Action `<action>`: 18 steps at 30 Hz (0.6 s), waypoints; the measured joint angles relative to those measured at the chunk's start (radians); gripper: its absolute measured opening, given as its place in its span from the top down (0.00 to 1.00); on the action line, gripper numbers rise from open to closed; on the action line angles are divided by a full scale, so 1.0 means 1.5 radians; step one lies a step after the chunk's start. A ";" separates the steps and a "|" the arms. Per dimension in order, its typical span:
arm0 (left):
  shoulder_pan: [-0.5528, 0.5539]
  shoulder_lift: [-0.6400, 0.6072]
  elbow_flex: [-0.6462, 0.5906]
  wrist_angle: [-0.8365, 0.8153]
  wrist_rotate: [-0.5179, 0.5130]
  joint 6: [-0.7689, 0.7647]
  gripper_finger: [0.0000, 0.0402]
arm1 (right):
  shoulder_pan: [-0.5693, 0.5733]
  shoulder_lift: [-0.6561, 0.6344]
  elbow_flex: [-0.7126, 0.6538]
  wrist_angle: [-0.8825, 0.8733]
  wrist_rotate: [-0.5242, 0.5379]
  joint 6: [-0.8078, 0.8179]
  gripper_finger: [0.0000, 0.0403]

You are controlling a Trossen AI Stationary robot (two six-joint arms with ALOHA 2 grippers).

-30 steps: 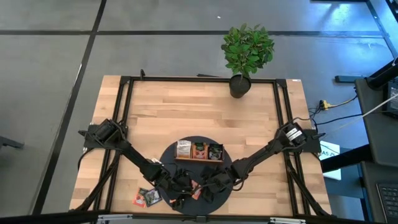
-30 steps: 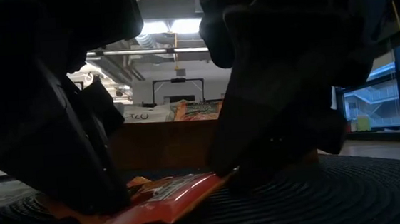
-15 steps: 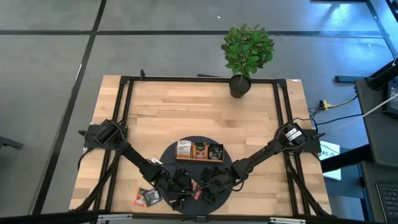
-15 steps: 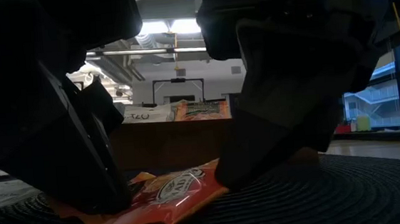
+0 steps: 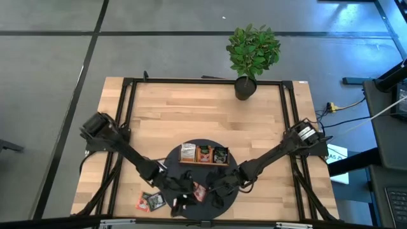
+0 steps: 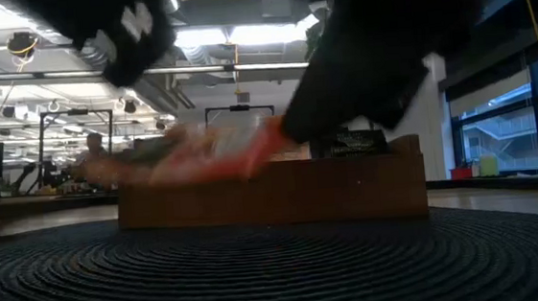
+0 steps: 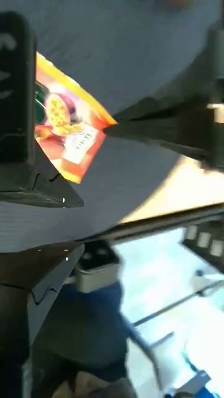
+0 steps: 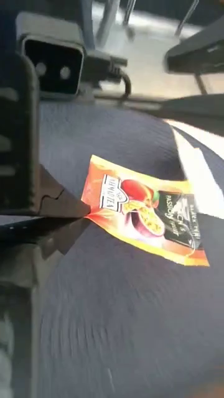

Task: Pick & Place Tea
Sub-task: Put the orange black tea bag into the middle section of the wooden organizer

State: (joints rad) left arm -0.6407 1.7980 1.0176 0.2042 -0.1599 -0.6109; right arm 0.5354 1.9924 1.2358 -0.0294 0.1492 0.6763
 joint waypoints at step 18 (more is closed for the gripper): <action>0.039 -0.095 0.001 -0.008 -0.177 0.174 0.76 | 0.155 -0.254 -0.040 -0.523 0.538 0.106 1.00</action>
State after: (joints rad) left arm -0.5817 1.6558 1.0183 0.1927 -0.4260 -0.3500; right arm 0.7682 1.6115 1.1754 -0.8144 0.9556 0.8347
